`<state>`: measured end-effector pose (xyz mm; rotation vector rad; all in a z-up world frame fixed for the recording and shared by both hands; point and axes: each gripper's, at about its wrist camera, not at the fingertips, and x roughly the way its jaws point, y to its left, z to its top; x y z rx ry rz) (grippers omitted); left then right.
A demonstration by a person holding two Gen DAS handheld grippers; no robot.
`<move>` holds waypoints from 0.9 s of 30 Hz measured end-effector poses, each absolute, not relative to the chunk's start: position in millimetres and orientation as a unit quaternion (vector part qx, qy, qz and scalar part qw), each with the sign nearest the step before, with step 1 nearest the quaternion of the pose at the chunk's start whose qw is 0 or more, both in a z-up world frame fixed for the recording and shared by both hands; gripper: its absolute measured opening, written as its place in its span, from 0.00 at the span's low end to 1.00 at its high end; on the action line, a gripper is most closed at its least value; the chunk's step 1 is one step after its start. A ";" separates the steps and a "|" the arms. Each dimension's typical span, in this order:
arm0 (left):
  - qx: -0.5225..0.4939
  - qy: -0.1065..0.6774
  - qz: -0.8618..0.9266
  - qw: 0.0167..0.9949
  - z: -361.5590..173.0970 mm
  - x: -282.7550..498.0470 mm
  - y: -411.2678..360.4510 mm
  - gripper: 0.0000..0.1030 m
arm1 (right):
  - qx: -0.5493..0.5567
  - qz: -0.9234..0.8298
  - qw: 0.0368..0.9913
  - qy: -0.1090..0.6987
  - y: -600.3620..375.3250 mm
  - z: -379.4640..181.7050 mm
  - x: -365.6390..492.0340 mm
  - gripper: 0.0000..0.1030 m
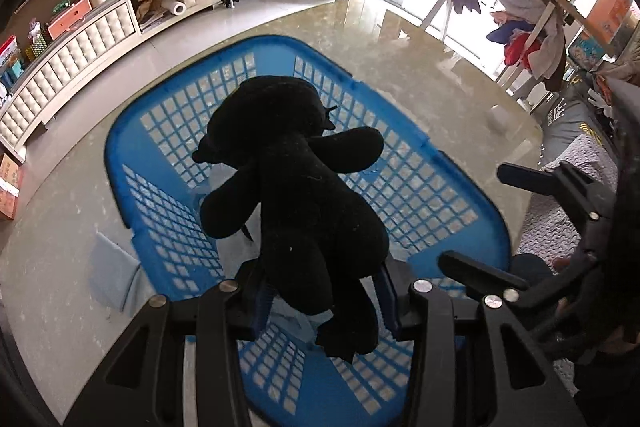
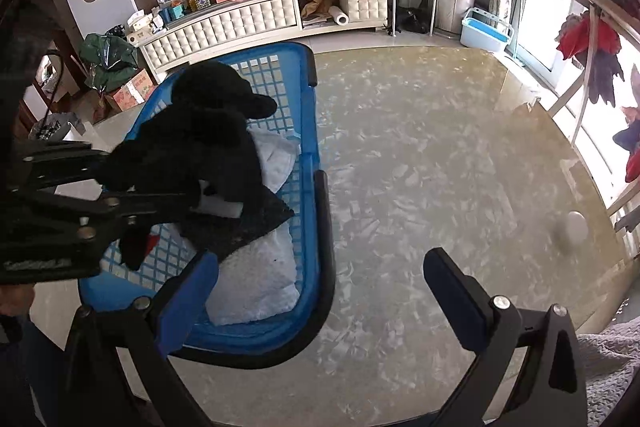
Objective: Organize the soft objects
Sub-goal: 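Carry the black plush toy into the basket and open the left gripper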
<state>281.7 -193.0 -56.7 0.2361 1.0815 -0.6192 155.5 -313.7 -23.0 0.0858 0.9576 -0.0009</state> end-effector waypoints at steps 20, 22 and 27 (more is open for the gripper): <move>0.161 0.507 -0.279 0.799 -79.8 291.0 -210.7 0.46 | 0.058 0.006 0.879 0.473 -311.5 -31.5 156.6 1.00; 0.162 0.507 -0.278 0.800 -80.0 291.4 -210.2 0.48 | 0.061 0.007 0.878 0.474 -312.7 -32.5 157.1 1.00; 0.174 0.496 -0.265 0.808 -79.0 291.6 -211.7 0.67 | 0.068 0.009 0.878 0.473 -313.9 -32.8 157.3 1.00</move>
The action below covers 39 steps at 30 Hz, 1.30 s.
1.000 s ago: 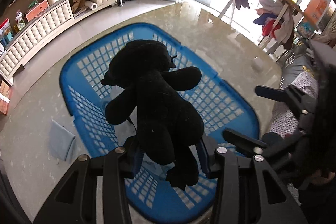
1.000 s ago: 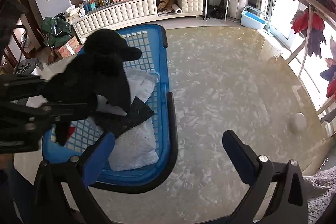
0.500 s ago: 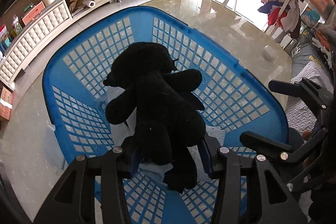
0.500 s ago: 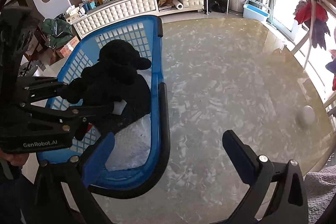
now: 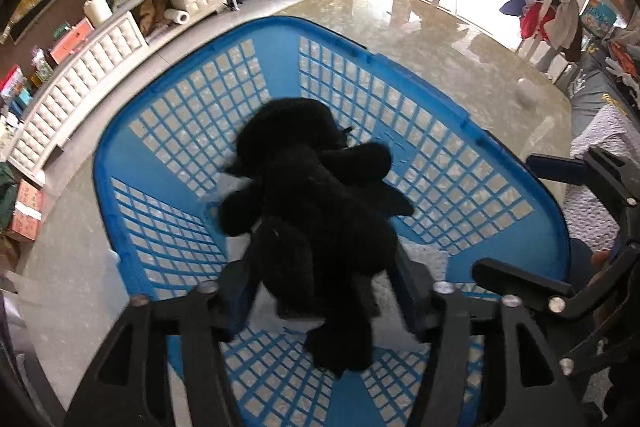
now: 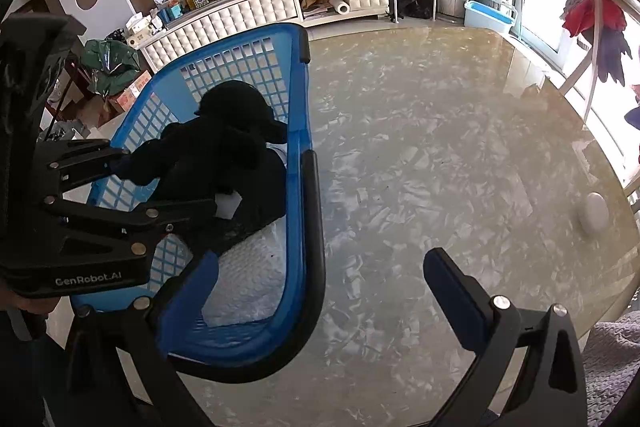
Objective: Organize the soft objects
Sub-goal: 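Carry the black plush toy into the basket and open the left gripper, then withdraw both tools from the basket toward the folded grey cloth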
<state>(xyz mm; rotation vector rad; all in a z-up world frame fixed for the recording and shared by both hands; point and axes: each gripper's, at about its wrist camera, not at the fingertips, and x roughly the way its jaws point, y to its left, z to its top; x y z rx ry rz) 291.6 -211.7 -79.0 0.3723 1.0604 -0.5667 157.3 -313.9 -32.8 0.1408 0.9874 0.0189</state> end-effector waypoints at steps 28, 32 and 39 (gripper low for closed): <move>0.131 0.419 -0.232 0.868 -5.2 246.1 -145.6 1.00 | 0.043 0.036 0.902 0.428 -282.7 10.3 131.5 1.00; 0.115 0.407 -0.223 0.878 4.1 232.5 -121.0 1.00 | 0.038 0.047 0.907 0.417 -268.1 16.7 126.8 1.00; 0.100 0.386 -0.208 0.893 16.8 208.4 -80.8 1.00 | 0.019 0.065 0.907 0.415 -232.2 18.7 132.2 1.00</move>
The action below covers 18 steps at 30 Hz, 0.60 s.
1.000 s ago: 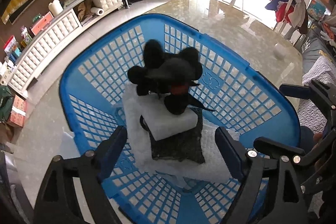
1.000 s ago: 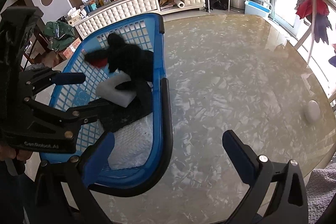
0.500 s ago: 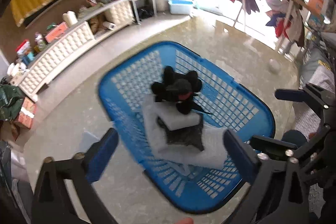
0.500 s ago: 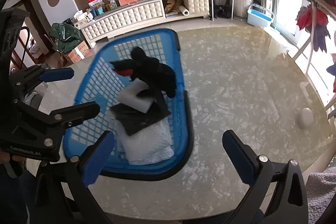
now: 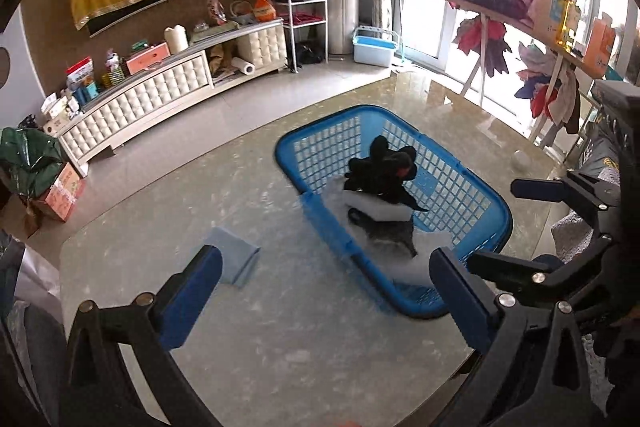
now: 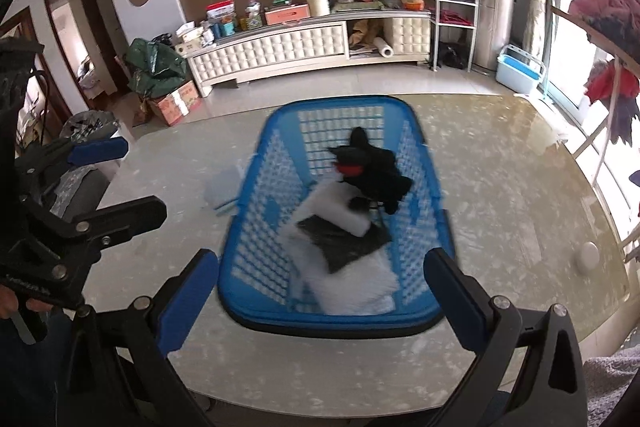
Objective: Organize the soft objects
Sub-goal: 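Withdraw both tools from the basket toward the folded grey cloth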
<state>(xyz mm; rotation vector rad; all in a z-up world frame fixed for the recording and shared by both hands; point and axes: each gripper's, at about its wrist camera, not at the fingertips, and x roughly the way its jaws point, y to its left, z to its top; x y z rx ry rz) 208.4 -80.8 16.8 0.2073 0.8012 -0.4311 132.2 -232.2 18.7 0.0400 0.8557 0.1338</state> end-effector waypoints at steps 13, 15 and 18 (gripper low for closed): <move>0.080 0.395 -0.141 0.904 17.5 187.9 0.9 1.00 | -0.017 0.119 0.901 0.417 -165.3 8.6 158.7 1.00; 0.077 0.399 -0.131 0.904 14.9 189.5 10.4 1.00 | -0.019 0.129 0.899 0.419 -157.7 5.6 163.5 1.00; 0.076 0.405 -0.113 0.904 9.6 192.2 27.7 1.00 | -0.020 0.143 0.894 0.425 -145.3 0.1 171.8 1.00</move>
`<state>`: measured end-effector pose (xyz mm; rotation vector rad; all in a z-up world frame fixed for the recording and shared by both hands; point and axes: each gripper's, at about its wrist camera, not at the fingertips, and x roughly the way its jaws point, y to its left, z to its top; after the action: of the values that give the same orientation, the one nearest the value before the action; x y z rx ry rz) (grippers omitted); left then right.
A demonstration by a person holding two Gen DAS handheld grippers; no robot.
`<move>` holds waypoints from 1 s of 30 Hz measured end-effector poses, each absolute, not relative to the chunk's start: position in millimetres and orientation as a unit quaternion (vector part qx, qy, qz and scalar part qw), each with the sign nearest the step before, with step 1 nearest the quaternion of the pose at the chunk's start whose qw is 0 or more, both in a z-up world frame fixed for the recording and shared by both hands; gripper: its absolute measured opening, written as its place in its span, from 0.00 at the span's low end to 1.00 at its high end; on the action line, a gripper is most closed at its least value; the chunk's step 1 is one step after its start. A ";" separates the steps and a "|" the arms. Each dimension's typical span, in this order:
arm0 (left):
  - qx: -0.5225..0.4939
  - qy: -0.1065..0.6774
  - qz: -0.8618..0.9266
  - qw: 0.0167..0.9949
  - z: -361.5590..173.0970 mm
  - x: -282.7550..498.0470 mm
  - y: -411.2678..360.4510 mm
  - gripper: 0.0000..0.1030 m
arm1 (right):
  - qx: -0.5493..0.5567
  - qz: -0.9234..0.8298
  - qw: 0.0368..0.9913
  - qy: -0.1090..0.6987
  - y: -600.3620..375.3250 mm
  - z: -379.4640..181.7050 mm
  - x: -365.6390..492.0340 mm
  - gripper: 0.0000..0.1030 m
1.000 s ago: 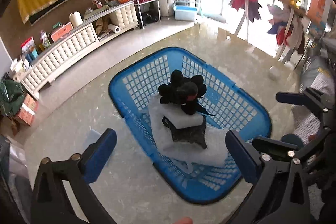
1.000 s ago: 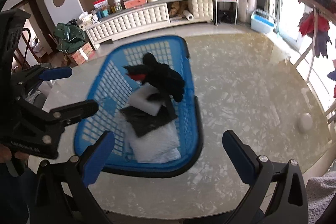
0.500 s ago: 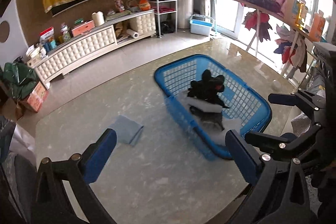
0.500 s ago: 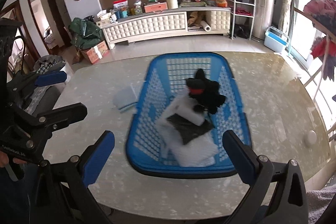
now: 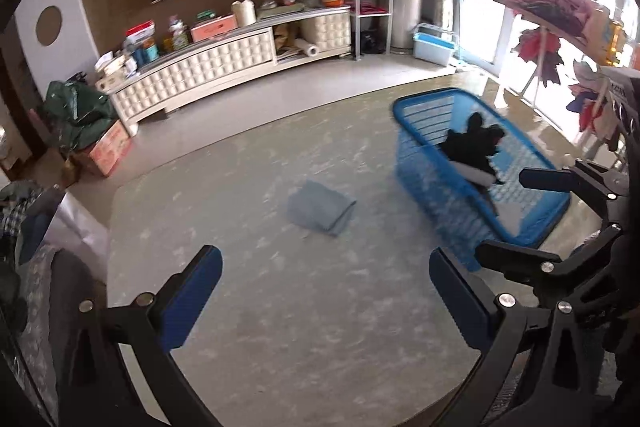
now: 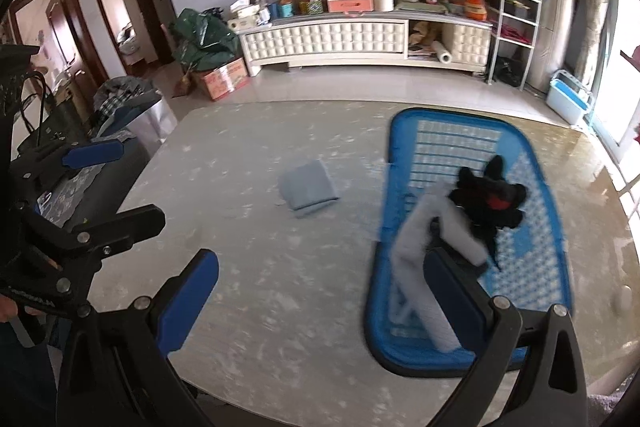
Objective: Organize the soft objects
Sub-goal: 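Withdraw both tools from the basket toward the folded grey cloth, then grasp the edge of the folded grey cloth with the right gripper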
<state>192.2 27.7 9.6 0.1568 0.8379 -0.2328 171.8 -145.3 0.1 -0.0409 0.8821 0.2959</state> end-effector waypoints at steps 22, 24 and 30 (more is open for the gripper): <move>0.023 0.477 -0.071 0.876 -77.8 263.4 129.3 1.00 | -0.045 0.136 0.853 0.501 -74.2 -69.8 261.8 1.00; 0.027 0.484 -0.066 0.872 -86.6 271.9 132.8 1.00 | -0.045 0.134 0.849 0.509 -70.8 -77.0 269.6 1.00; 0.013 0.500 -0.061 0.864 -111.6 305.4 146.8 1.00 | -0.035 0.121 0.837 0.533 -70.8 -94.9 294.8 1.00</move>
<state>305.4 146.8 -111.6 0.0277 1.0489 -0.1278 294.8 -70.8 -94.9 -0.0735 1.1273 0.2567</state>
